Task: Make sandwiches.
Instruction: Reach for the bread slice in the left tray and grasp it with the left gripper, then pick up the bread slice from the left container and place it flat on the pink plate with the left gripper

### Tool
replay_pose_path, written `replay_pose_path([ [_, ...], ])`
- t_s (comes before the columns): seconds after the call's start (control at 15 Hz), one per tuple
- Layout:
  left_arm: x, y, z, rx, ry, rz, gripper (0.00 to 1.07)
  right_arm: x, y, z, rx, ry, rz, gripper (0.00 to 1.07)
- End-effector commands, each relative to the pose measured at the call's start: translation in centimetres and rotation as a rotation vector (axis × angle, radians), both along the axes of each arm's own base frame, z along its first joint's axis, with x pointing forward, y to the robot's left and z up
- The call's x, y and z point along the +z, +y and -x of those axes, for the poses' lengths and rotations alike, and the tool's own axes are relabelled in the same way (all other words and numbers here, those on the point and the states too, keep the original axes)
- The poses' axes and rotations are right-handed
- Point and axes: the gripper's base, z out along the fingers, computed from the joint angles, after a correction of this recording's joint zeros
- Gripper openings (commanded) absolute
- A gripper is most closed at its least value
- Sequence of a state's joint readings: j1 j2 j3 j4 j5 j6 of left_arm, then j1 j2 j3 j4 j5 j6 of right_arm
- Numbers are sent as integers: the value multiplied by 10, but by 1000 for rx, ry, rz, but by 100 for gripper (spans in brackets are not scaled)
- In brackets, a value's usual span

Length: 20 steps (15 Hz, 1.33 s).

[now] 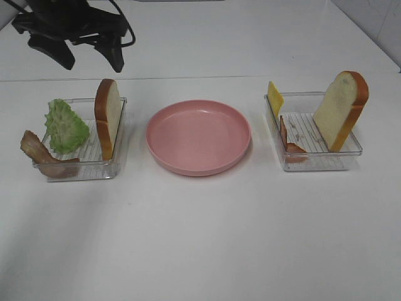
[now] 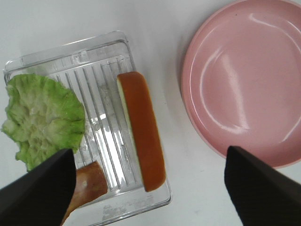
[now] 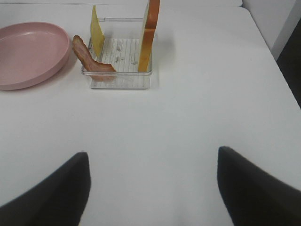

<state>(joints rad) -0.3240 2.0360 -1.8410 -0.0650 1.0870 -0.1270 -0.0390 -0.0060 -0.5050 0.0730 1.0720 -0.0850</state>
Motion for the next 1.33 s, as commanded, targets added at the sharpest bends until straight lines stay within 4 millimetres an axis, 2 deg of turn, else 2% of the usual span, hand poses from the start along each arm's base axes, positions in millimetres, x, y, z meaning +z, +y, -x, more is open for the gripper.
replay_pose_path([
  [0.07, -17, -25, -7, 19, 39, -98, 81, 1, 0, 1, -8, -23, 1, 71],
  [0.27, -41, -37, -13, 25, 90, -140, 81, 1, 0, 1, -8, -23, 1, 71],
  [0.47, -65, -37, -19, 60, 128, -161, 80, 1, 0, 1, -8, -23, 1, 71],
  [0.73, -83, -36, -27, 57, 109, -180, 73, 1, 0, 1, -8, -23, 1, 71],
  [0.87, -89, -37, -28, 60, 116, -181, 58, 1, 0, 1, -8, -23, 1, 71],
  [0.93, -89, -37, -29, 60, 115, -185, 47, 1, 0, 1, -8, -23, 1, 71],
  [1.0, -88, -36, -29, 57, 108, -194, 26, 1, 0, 1, -8, -23, 1, 71],
  [1.13, -83, -34, -28, 53, 106, -205, 0, 1, 0, 1, -8, -23, 1, 71],
  [1.27, -70, -33, -26, 53, 100, -212, 0, 1, 0, 1, -8, -23, 1, 71],
  [1.33, -45, -32, -23, 60, 70, -193, 0, 1, 0, 1, -8, -23, 1, 71],
])
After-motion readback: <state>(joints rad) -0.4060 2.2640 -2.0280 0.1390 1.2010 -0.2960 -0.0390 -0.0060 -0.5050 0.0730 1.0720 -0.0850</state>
